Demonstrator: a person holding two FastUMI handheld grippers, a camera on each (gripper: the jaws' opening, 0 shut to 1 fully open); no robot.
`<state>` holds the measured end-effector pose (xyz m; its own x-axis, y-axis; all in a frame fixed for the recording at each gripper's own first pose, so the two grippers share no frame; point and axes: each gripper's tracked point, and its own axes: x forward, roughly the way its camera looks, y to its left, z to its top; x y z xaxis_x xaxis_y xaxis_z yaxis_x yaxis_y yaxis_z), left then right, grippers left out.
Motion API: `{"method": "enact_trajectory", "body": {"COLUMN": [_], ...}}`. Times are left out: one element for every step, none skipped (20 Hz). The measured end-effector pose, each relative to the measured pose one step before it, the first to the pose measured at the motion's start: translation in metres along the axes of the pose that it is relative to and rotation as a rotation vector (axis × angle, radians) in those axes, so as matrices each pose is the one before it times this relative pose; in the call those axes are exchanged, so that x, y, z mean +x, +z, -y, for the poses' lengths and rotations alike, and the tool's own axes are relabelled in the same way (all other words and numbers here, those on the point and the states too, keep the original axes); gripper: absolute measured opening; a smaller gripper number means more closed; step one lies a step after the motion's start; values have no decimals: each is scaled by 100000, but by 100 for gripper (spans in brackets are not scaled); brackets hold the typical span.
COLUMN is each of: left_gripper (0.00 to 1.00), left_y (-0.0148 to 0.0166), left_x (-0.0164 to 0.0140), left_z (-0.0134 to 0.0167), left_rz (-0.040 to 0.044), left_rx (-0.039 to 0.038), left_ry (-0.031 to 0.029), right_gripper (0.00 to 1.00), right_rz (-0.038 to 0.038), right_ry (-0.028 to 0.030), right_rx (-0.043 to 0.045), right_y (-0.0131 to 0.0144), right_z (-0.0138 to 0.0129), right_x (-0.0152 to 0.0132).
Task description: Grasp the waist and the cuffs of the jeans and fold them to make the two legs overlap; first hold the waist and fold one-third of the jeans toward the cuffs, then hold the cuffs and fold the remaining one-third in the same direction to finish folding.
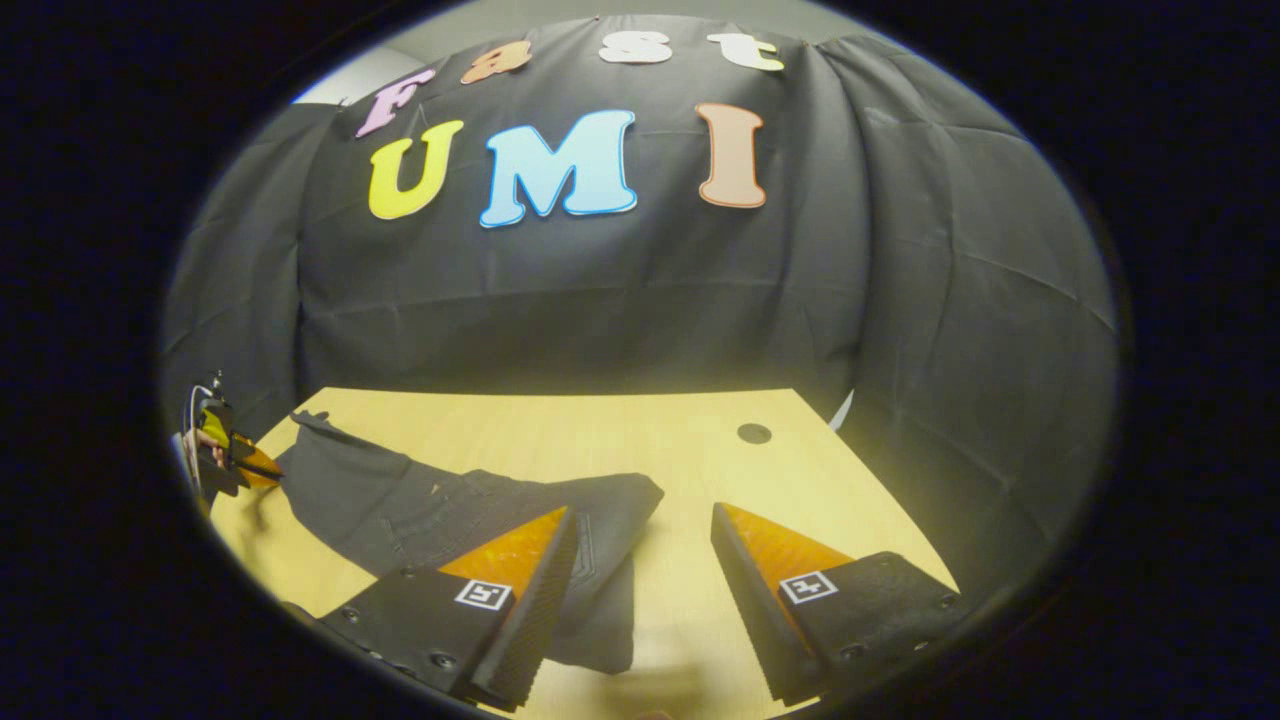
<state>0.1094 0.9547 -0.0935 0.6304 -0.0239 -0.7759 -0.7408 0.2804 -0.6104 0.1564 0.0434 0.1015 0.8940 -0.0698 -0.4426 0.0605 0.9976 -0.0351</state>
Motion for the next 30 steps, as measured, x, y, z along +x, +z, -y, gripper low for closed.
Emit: {"method": "enact_trajectory", "body": {"left_gripper": [8, 8, 8, 8, 8, 8, 8, 8, 8, 8, 4, 8, 8, 8, 8, 8, 8, 8, 8, 8, 7, 7, 7, 8, 7, 7, 8, 7, 7, 8], "left_y": [-77, 42, 232, 188, 30, -191, -36, -217, -306, -306, -516, -671, -386, -605, -750, -972, -1165, -1100, -938, -1185, -862, -690, 108, 440, 1063, 1176, 1262, 1422, 1455, 668], "left_x": [-79, -404, -138, -297, -584, -243, -423, -397, -688, -405, 370, 27, -89, -175, -169, -4, 199, -69, -243, -13, 218, 235, 1, -37, -133, -237, 3, -264, -86, -38], "left_z": [-59, 210, 722, 916, 892, 692, 694, 1069, 1291, 1214, 839, 1012, 616, 1159, 946, 879, 975, 912, 1109, 851, 319, 145, -161, -598, -1293, -1780, -1752, -1726, -1239, -983], "left_rz": [-859, -460, 304, 211, 480, 76, -366, -235, -593, -680, -795, -1480, -1052, -1433, -1232, -1112, -1489, -816, -1891, -1591, -586, -789, 1093, 1126, 4062, 3998, 3271, 4052, 2680, 1330], "left_rx": [-262, -690, -1522, -1515, -1670, -370, -447, -511, -641, -288, 116, -207, -1226, -2078, -1388, -509, -38, 301, -188, 1287, 2873, 1845, 54, 1327, 2840, 3371, 2493, 1508, 899, 373], "left_ry": [-1091, -1564, -3603, -4029, -3970, -2710, -3450, -3282, -3892, -2962, -2180, -3100, -3488, -4080, -3402, -2420, -2548, -2615, -3465, -950, 1001, 52, 1117, 2839, 5514, 7128, 5593, 6458, 4210, 3472], "right_gripper": [82, 82, 82, 81, 81, 82, 81, 81, 81, 81, 81, 81, 81, 81, 81, 81, 81, 81, 81, 82, 81, 81, 81, 81, 81, 81, 81, 81, 81, 81], "right_rz": [-169, -60, 299, 131, -83, -8, 146, 234, 226, 184, -18, -72, 158, 194, 218, 264, 248, 330, 191, 261, 231, 90, 346, 807, 310, 80, 9, -189, -156, -410], "right_ry": [-134, -35, -230, -207, 134, 245, 126, 98, 100, 27, 233, 170, 197, 200, 170, 162, 170, 140, 167, -5, -96, 81, 64, -146, -135, -114, -200, -354, 51, 144], "right_rx": [328, 73, -27, 222, 547, 531, 347, 241, 143, 10, -54, -24, -7, 25, 74, 144, 226, 183, 99, 22, 111, 383, 431, 365, 187, 58, -107, 37, 448, 755], "right_y": [62, 2, 107, 112, 111, 23, 115, 61, 142, -7, 71, -75, 81, -10, 69, 18, 81, -19, 57, 19, 59, 43, -106, 117, 72, 64, -172, -129, -25, -14], "right_z": [94, 38, 35, 60, -32, -108, -26, 14, 9, -5, -18, 6, -31, 9, -17, 22, 31, 93, 130, 118, 236, 188, 165, 203, 227, 265, 203, 188, 51, -9], "right_x": [-35, -108, 66, -65, 3, 26, -17, -125, -22, -138, -71, -86, -114, -214, -86, -203, -155, -258, -230, -129, -326, -278, -416, -306, -238, -205, -218, -6, 69, 64]}}
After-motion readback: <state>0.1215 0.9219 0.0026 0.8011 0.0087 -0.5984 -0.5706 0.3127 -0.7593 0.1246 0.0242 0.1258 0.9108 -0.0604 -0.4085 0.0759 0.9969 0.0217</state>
